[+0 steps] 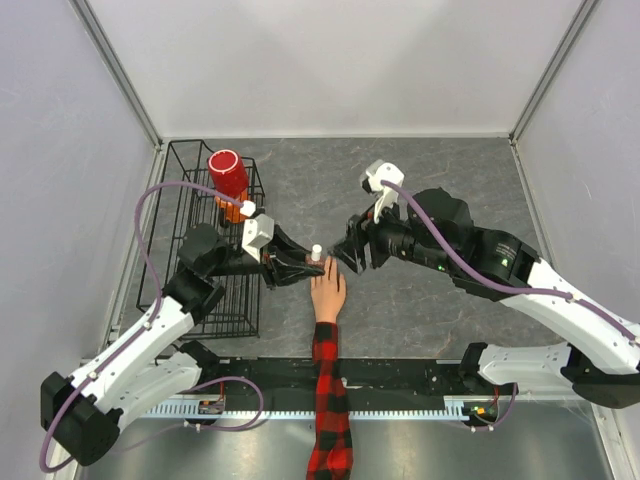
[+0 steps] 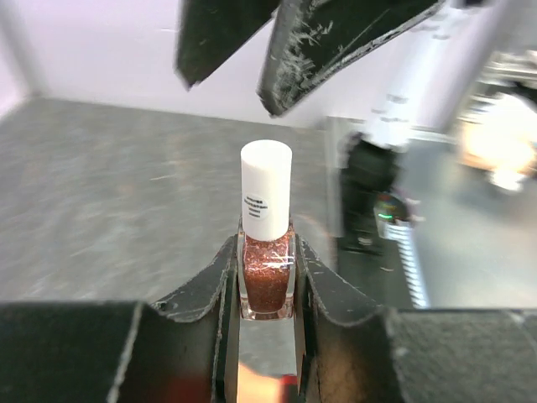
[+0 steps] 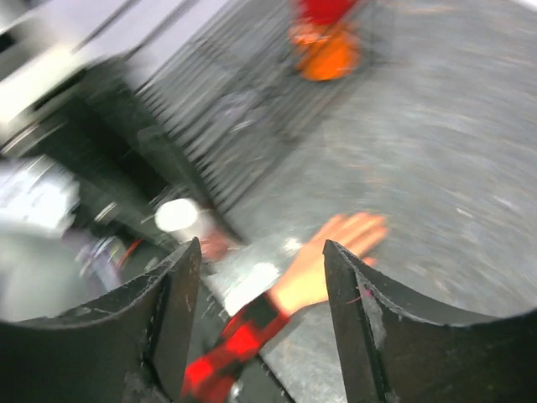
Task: Paint the nails
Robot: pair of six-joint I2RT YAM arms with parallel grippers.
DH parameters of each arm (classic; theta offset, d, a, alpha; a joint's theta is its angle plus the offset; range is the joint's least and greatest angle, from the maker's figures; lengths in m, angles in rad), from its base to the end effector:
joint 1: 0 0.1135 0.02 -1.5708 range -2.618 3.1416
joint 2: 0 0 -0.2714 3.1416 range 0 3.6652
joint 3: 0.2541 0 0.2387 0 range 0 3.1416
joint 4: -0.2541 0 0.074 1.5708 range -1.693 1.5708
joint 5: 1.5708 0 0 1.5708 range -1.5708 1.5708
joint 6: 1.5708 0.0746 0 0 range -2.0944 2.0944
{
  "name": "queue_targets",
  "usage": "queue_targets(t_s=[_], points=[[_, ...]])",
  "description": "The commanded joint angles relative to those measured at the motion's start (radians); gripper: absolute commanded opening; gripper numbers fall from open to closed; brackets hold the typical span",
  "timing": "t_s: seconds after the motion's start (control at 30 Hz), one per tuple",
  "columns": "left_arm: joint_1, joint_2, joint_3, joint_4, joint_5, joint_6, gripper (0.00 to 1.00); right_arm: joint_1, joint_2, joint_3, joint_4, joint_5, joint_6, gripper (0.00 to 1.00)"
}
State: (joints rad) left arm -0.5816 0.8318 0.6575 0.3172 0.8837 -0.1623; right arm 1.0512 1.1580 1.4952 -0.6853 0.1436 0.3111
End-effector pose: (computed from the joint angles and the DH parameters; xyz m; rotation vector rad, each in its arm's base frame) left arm 0.1314 -0.1554 0.3504 1.0466 1.2191 -1.2131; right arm 0.1325 0.2102 0.4447 -0.6265 1.8927 0.7676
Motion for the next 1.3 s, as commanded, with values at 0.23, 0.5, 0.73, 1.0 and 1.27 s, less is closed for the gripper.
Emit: queue_targets(t_s=[0.23,0.5,0.73,1.0,1.27], points=[[0.003,0.116,0.054,0.289,0.377,-0.286,0.02,-0.037,-0.017,-0.064,0.161,-0.593,-0.153,0.55],[0.002,0.116,0.056,0.303,0.386,-0.298,0.02,-0.048,0.02,-0.061,0.194,-0.63,-0.164,0.47],[0.003,0.083,0.056,0.238,0.292,-0.223,0.02,-0.051,0.046,-0.067,0.21,-0.599,-0.141,0.15],[0.003,-0.066,0.059,-0.144,-0.393,0.084,0.02,0.021,0.067,-0.224,0.383,-0.311,0.025,0.0],[0.0,-0.152,0.001,-0.11,-0.606,0.129,0.02,0.472,0.42,0.134,0.072,0.798,0.378,0.0]])
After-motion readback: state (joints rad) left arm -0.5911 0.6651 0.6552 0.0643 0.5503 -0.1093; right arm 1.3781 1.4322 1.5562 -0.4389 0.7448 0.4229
